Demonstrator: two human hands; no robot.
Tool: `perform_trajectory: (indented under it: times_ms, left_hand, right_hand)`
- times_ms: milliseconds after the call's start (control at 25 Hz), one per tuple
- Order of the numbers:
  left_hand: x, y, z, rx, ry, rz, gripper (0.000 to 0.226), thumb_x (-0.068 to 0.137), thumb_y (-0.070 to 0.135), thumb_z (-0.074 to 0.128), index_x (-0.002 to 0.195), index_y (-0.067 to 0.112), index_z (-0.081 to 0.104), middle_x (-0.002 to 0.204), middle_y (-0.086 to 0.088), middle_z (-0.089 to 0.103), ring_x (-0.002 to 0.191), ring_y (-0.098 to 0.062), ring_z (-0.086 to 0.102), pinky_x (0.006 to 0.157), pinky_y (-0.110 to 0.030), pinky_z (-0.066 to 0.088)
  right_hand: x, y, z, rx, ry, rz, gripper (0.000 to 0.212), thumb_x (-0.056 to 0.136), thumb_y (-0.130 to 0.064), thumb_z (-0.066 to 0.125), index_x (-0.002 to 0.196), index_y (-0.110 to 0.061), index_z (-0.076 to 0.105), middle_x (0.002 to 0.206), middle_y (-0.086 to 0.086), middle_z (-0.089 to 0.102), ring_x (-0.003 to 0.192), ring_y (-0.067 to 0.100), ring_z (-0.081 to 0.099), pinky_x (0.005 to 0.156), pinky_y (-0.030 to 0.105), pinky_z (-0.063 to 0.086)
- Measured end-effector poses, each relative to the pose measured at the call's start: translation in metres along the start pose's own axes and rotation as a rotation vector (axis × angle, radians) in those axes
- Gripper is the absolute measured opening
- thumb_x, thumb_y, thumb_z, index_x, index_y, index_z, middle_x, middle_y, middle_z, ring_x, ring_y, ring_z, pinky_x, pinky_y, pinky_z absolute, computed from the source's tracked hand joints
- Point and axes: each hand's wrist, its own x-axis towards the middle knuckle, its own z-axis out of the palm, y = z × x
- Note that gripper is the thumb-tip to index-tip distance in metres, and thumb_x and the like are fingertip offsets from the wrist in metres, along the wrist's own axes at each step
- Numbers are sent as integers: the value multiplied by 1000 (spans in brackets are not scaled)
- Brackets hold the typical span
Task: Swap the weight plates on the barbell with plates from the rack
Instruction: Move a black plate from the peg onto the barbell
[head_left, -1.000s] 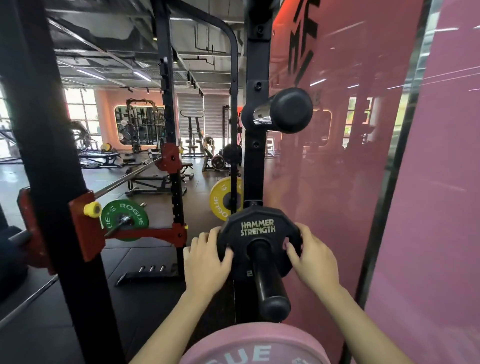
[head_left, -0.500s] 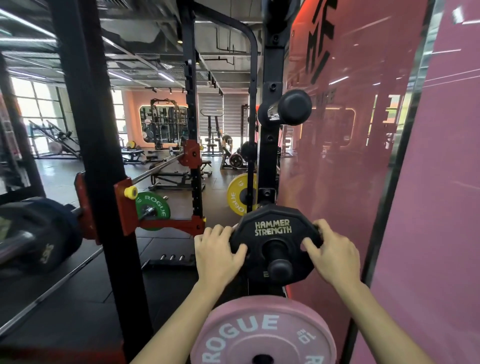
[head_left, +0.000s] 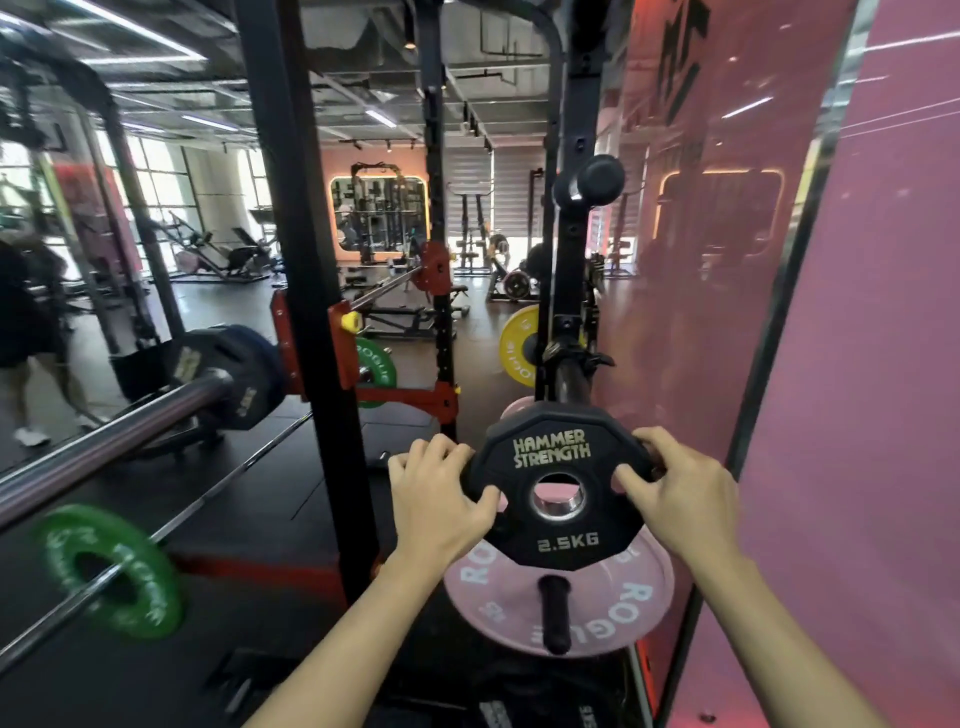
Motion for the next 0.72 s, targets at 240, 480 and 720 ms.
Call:
perform_trajectory:
  times_ms: [240,480,720]
  left_hand:
    - [-37,-46,-69,104,-9,-63,38,68,46,57,92,21,72,86,11,64,86,-17,54,80,-36,36]
    - [-70,-121,-150,187,49,-178,39,66,45,56,92,22,75,73,12,66,78,-17,55,80,-36,37]
    - [-103,-236,-256,295,114,-282,44,62,43,55,93,20,76,75,10,68,75,-21,57,76,-38,40]
  right_hand:
    - [-35,-65,16,72,-57,-57,43,64,-32,79,104,-40,63,65,-8,67,68,30,65,57,26,33]
    - [-59,-163,57,208,-146,-143,37,69,-34,77,103,-36,64,73,-5,71,71,30,66,55,26,36]
    - [-100,-314,110,336,-236,-251,38,71,-34,78,108,-31,67,72,-2,70,75,32,67,59,30,36]
